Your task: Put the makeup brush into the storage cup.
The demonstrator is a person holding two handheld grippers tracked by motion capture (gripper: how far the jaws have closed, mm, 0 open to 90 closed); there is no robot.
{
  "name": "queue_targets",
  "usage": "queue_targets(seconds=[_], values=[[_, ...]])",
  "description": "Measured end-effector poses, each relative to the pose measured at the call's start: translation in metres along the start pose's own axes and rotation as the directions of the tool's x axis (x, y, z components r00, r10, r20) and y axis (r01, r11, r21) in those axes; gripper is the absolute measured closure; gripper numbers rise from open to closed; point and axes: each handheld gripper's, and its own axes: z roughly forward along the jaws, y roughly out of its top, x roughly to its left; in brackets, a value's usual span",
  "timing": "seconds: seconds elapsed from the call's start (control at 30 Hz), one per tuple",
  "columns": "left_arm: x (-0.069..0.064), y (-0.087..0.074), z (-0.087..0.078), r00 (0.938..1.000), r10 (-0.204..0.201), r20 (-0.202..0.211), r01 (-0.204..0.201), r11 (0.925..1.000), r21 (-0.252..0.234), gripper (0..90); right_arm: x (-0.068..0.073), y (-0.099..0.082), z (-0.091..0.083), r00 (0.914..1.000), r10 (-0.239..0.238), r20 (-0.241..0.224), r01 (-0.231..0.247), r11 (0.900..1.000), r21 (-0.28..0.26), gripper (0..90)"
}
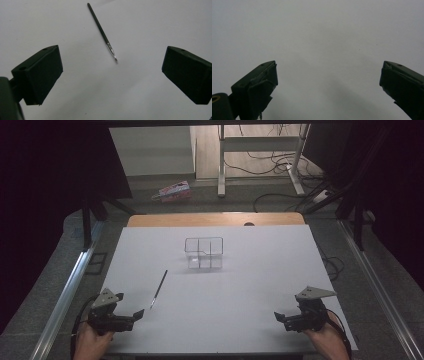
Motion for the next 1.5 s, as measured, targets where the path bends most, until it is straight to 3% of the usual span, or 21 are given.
queue_targets(seconds=[0.13, 0.43, 0.63, 0.97, 1.17, 1.5], values=[[0.000, -0.001, 0.003, 0.9998, 0.005, 0.019, -0.005, 0.9997, 0.023, 3.3, -0.001, -0.001, -0.001, 1.0000, -0.003, -0.001, 0.003, 1.0000, -0.007, 0.8], [0.001, -0.001, 0.001, 0.9999, 0.006, -0.011, -0.005, 0.9998, 0.019, 0.7, 0.001, 0.001, -0.002, 0.9995, -0.029, 0.009, 0.029, 0.9992, -0.027, 0.2], [0.002, -0.001, 0.000, 0.9994, 0.005, -0.035, -0.004, 0.9995, 0.033, 0.1, -0.001, 0.002, -0.003, 0.9999, -0.012, 0.012, 0.013, 0.9985, -0.053, 0.8], [0.000, 0.002, 0.000, 0.9990, -0.013, -0.044, 0.017, 0.9969, 0.077, 0.6, -0.001, 0.002, 0.000, 0.9999, -0.009, -0.009, 0.008, 0.9992, -0.039, 1.6], [0.001, 0.005, 0.000, 0.9974, -0.022, -0.069, 0.031, 0.9918, 0.124, 0.4, 0.000, 0.002, 0.002, 0.9998, -0.008, -0.016, 0.007, 0.9996, -0.029, 1.8], [0.006, 0.017, -0.002, 0.9974, -0.027, -0.067, 0.038, 0.9846, 0.171, 0.4, 0.002, 0.002, 0.005, 0.9998, -0.016, -0.009, 0.016, 0.9999, 0.006, 2.6]])
